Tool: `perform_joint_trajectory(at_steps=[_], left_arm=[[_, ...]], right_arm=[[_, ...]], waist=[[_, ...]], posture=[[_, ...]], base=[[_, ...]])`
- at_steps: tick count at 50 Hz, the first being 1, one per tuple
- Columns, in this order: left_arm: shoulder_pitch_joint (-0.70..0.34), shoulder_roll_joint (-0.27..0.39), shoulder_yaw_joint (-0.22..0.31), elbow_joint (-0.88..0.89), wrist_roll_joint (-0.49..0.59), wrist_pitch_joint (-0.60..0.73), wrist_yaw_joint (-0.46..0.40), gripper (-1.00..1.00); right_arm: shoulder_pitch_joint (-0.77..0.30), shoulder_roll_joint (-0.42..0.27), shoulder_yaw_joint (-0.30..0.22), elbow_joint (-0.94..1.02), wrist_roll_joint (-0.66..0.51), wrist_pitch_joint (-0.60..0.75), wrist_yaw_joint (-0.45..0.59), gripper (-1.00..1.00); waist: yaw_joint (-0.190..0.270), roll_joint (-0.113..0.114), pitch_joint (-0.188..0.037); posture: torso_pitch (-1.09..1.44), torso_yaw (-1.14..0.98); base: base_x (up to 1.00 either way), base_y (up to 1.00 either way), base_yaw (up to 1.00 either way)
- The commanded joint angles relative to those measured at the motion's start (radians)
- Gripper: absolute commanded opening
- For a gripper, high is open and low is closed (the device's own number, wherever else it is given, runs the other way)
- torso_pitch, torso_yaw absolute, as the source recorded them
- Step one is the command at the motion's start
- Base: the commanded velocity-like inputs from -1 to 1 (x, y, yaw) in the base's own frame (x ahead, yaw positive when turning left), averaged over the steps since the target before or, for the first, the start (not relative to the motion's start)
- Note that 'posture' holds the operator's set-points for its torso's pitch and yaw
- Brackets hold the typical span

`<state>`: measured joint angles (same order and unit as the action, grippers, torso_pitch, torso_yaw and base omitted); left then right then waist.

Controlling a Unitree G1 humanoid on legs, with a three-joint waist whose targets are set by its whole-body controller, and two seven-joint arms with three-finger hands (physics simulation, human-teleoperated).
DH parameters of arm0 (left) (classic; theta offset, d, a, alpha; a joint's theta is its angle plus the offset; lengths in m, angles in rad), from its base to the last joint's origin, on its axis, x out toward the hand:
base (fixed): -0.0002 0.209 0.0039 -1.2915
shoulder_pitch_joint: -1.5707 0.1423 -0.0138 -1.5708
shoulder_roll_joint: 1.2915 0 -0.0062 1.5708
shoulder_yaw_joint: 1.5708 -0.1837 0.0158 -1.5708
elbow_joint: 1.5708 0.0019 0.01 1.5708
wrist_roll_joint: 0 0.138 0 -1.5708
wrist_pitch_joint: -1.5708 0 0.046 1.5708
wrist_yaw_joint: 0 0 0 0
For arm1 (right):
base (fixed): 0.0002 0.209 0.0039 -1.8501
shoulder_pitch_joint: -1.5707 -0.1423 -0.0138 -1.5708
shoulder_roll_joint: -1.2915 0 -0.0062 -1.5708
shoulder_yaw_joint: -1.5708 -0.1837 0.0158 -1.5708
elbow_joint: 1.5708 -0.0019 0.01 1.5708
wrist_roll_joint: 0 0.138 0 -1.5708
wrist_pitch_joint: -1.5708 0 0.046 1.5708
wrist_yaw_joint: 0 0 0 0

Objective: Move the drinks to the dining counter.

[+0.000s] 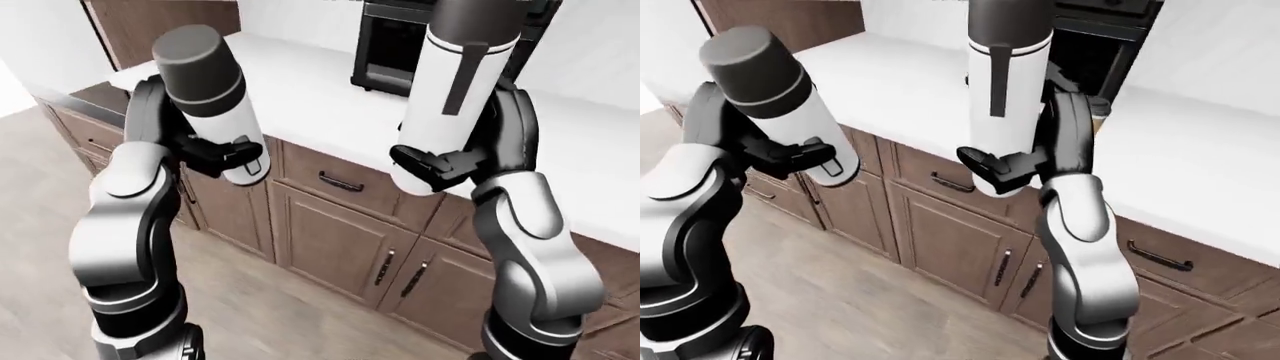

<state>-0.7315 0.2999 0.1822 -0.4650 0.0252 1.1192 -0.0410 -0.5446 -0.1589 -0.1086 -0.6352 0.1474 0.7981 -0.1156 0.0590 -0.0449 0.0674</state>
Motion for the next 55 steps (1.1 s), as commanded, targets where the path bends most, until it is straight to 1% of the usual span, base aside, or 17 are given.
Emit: perform_joint_trajectory(at_steps=[1, 5, 7, 8, 9, 12, 15, 18, 20, 29, 31, 32, 33, 37, 44, 46, 55], left_arm=[[-0.037, 0.003, -0.005, -0.034, -0.009, -0.039, -0.004, -1.00], [-0.046, -0.003, -0.014, -0.035, -0.010, -0.033, 0.002, -1.00], [-0.051, 0.000, -0.010, -0.037, -0.011, -0.028, 0.001, -1.00], [-0.055, 0.002, -0.009, -0.044, -0.011, -0.017, 0.001, -1.00], [-0.058, 0.004, -0.009, -0.047, -0.011, -0.012, 0.001, -1.00], [-0.060, 0.004, -0.011, -0.048, -0.012, -0.012, 0.000, -1.00], [-0.054, 0.002, -0.013, -0.050, -0.011, -0.017, -0.001, -1.00], [-0.042, -0.006, -0.019, -0.056, -0.009, -0.024, 0.001, -1.00], [-0.045, -0.006, -0.018, -0.052, -0.009, -0.026, -0.001, -1.00], [-0.039, -0.013, -0.023, -0.070, -0.003, -0.019, -0.006, -1.00], [-0.033, -0.016, -0.027, -0.071, 0.000, -0.023, -0.007, -1.00], [-0.034, -0.017, -0.027, -0.069, 0.000, -0.025, -0.007, -1.00], [-0.035, -0.018, -0.029, -0.071, 0.001, -0.023, -0.007, -1.00], [-0.026, -0.020, -0.028, -0.068, 0.005, -0.033, -0.011, -1.00], [-0.023, -0.021, -0.027, -0.073, 0.011, -0.030, -0.018, -1.00], [-0.029, -0.020, -0.025, -0.075, 0.012, -0.024, -0.019, -1.00], [-0.012, -0.020, -0.033, -0.071, 0.026, -0.045, -0.029, -1.00]], right_arm=[[-0.021, -0.009, -0.022, -0.013, -0.011, -0.028, -0.009, -1.00], [-0.030, -0.006, -0.021, -0.013, -0.014, -0.020, -0.011, -1.00], [-0.032, -0.007, -0.022, -0.016, -0.014, -0.017, -0.011, -1.00], [-0.030, -0.006, -0.022, -0.015, -0.014, -0.020, -0.011, -1.00], [-0.030, -0.006, -0.022, -0.015, -0.014, -0.021, -0.012, -1.00], [-0.032, -0.007, -0.024, -0.022, -0.011, -0.014, -0.012, -1.00], [-0.028, -0.009, -0.024, -0.023, -0.010, -0.017, -0.010, -1.00], [-0.023, -0.009, -0.021, -0.018, -0.016, -0.029, -0.010, -1.00], [-0.023, -0.010, -0.023, -0.021, -0.016, -0.028, -0.007, -1.00], [-0.024, -0.011, -0.024, -0.022, -0.022, -0.032, -0.006, -1.00], [-0.022, -0.010, -0.020, -0.018, -0.024, -0.039, -0.004, -1.00], [-0.024, -0.009, -0.019, -0.022, -0.025, -0.033, -0.005, -1.00], [-0.024, -0.009, -0.019, -0.022, -0.026, -0.033, -0.004, -1.00], [-0.022, -0.008, -0.019, -0.022, -0.032, -0.036, -0.004, -1.00], [-0.011, -0.011, -0.014, -0.005, -0.065, -0.058, 0.005, -1.00], [-0.009, -0.011, -0.009, -0.001, -0.075, -0.062, 0.014, -1.00], [-0.008, -0.005, -0.007, -0.003, -0.103, -0.065, 0.032, -1.00]], waist=[[-0.009, 0.015, -0.022], [-0.008, -0.015, -0.035], [-0.015, -0.070, -0.056], [-0.008, -0.044, -0.069], [-0.028, -0.034, -0.040], [-0.027, -0.007, -0.051], [-0.038, 0.040, -0.029], [-0.039, 0.118, -0.064], [-0.028, 0.118, -0.039], [-0.033, 0.006, -0.024], [-0.039, -0.043, -0.039], [-0.041, -0.084, -0.071], [-0.048, -0.034, -0.032], [-0.030, -0.021, -0.049], [-0.043, 0.085, -0.045], [-0.042, 0.122, -0.071], [-0.023, 0.034, -0.034]], posture=[[0.00, 0.00], [0.00, 0.00], [0.00, 0.00], [0.00, 0.00], [0.00, 0.00], [0.00, 0.00], [0.00, 0.00], [0.00, 0.00], [0.00, 0.00], [0.00, 0.00], [0.00, 0.00], [0.00, 0.00], [0.00, 0.00], [0.00, 0.00], [0.00, 0.00], [0.00, 0.00], [0.00, 0.00]], base=[[0.00, 0.00, 1.00], [0.00, 0.00, 1.00], [0.00, 0.00, 1.00], [0.00, 0.00, 1.00], [0.00, 0.00, 1.00], [0.00, 0.00, 1.00], [0.00, 0.00, 1.00], [0.00, 0.00, 1.00], [0.00, 0.00, 1.00], [0.00, 0.00, 1.00], [0.00, 0.00, 1.00], [0.00, 0.00, 1.00], [0.00, 0.00, 1.00], [0.00, 0.00, 1.00], [0.00, 0.00, 1.00], [0.00, 0.00, 1.00], [0.00, 0.00, 1.00]])
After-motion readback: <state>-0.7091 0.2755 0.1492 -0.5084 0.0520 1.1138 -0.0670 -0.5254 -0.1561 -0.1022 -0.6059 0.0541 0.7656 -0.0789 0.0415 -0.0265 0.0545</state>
